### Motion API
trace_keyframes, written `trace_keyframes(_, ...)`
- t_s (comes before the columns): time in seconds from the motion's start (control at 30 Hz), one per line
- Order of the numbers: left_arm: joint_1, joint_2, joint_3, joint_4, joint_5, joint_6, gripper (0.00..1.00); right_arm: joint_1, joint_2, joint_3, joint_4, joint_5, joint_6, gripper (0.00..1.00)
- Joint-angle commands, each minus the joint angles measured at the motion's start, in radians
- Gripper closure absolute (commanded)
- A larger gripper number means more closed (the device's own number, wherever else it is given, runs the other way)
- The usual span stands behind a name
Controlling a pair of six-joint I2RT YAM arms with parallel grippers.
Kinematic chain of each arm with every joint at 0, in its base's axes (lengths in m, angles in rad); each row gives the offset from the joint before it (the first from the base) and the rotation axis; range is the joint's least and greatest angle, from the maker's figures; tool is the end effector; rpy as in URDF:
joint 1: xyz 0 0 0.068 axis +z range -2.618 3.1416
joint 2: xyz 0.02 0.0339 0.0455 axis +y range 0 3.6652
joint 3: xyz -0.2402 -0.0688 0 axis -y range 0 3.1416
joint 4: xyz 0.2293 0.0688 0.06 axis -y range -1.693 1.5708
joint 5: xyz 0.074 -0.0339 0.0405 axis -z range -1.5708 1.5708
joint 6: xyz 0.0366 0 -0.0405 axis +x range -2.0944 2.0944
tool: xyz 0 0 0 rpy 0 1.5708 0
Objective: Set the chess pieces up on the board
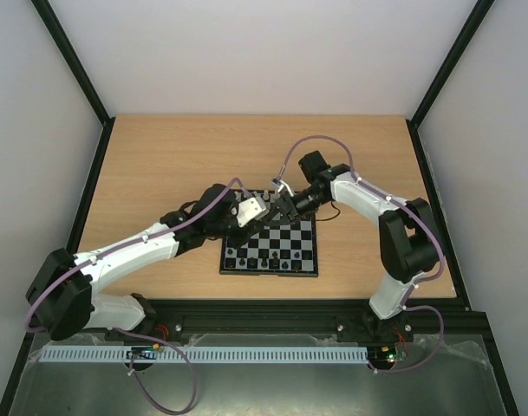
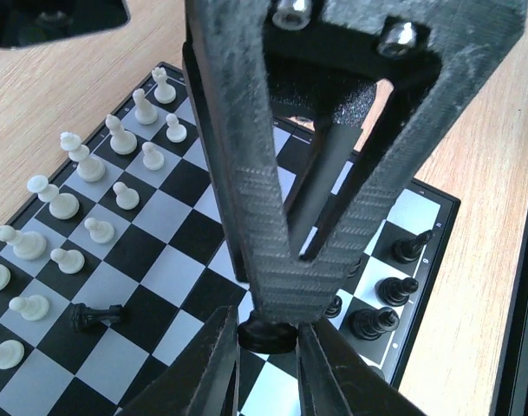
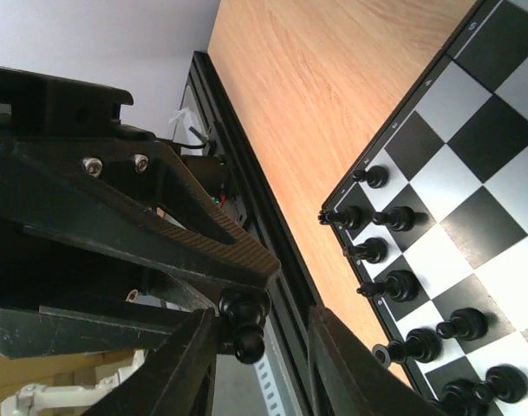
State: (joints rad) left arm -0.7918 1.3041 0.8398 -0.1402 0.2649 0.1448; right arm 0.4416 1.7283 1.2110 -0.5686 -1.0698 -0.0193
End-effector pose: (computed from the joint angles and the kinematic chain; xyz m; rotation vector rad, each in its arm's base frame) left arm 0.1889 -0.2049 0.2340 1.1411 1.9119 -0.6510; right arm 0.2840 0.1698 0.2085 -0.9171 2.3233 1.5599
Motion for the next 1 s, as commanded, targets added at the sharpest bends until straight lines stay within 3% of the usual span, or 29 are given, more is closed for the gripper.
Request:
trace_keyframes(0.0,-0.003,-0.023,-0.011,0.025,0.026,-0.007,0.79,0.015,0.033,0.04,-0.061,-0.07,-0.007,0.72)
trace_keyframes(0.27,-0.002,-0.02,-0.01,0.026,0.023,-0.008,0.77,0.02,0.052,0.042,-0.068,-0.11,-0.021,0.91)
trace_keyframes(0.4,-0.003,-0.018,-0.003,0.016,-0.011,-0.02,0.63,0.02,0.035,0.042,-0.059,-0.048,-0.028,0.97)
trace_keyframes(0.57,0.016,-0.095,0.018,-0.018,-0.137,-0.066,0.35,0.021,-0.03,0.041,-0.021,0.207,-0.04,0.99)
trace_keyframes(0.7,0.053,-0.209,0.001,-0.012,-0.309,-0.138,0.03,0.055,-0.09,0.037,-0.011,0.422,-0.102,0.99)
trace_keyframes(0.97,0.27,-0.364,-0.128,0.031,-0.565,-0.323,0.01,0.255,-0.141,0.012,0.0,0.822,-0.239,0.99)
